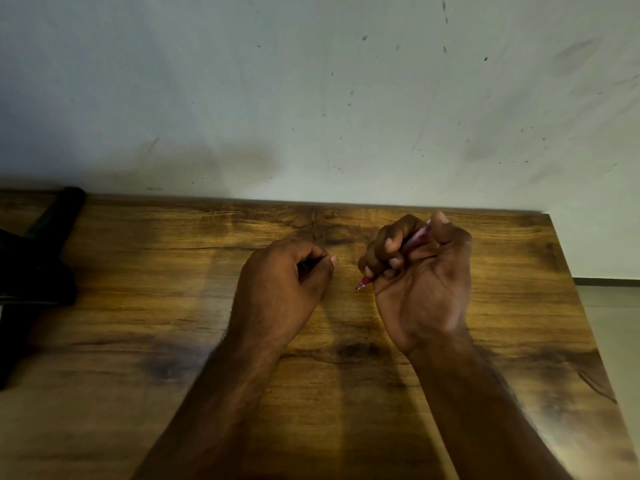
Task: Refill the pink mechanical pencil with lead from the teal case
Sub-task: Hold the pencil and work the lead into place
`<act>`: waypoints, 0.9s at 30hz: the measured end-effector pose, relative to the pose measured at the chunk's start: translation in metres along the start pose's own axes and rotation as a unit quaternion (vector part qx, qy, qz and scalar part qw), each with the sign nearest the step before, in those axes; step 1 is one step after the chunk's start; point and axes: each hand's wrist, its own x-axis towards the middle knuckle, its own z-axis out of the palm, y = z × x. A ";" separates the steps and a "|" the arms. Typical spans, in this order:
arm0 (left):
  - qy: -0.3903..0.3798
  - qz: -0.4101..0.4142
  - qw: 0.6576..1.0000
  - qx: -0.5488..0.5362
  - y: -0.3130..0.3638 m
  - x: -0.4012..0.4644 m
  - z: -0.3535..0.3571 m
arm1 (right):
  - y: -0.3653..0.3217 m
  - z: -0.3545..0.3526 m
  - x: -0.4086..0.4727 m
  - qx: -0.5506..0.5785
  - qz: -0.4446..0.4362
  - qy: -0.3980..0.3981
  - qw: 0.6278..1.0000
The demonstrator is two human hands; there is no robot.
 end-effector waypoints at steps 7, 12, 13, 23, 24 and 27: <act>0.007 0.013 1.000 0.007 -0.001 0.001 -0.001 | -0.002 -0.004 0.002 0.084 0.035 0.016 0.996; 0.009 0.021 1.000 0.000 -0.002 0.000 -0.001 | -0.004 -0.007 0.003 0.152 0.055 0.025 0.987; 0.009 0.022 1.000 0.000 -0.002 0.001 -0.001 | -0.004 -0.007 0.003 0.164 0.060 0.024 0.984; 0.005 0.017 1.000 0.000 -0.002 -0.001 -0.001 | -0.003 -0.011 0.004 0.212 0.067 0.032 0.974; 0.004 0.016 1.000 -0.003 -0.002 -0.001 -0.001 | -0.003 -0.011 0.004 0.213 0.068 0.029 0.974; 0.004 0.018 1.000 -0.004 -0.001 -0.001 -0.001 | -0.002 -0.011 0.004 0.213 0.069 0.027 0.974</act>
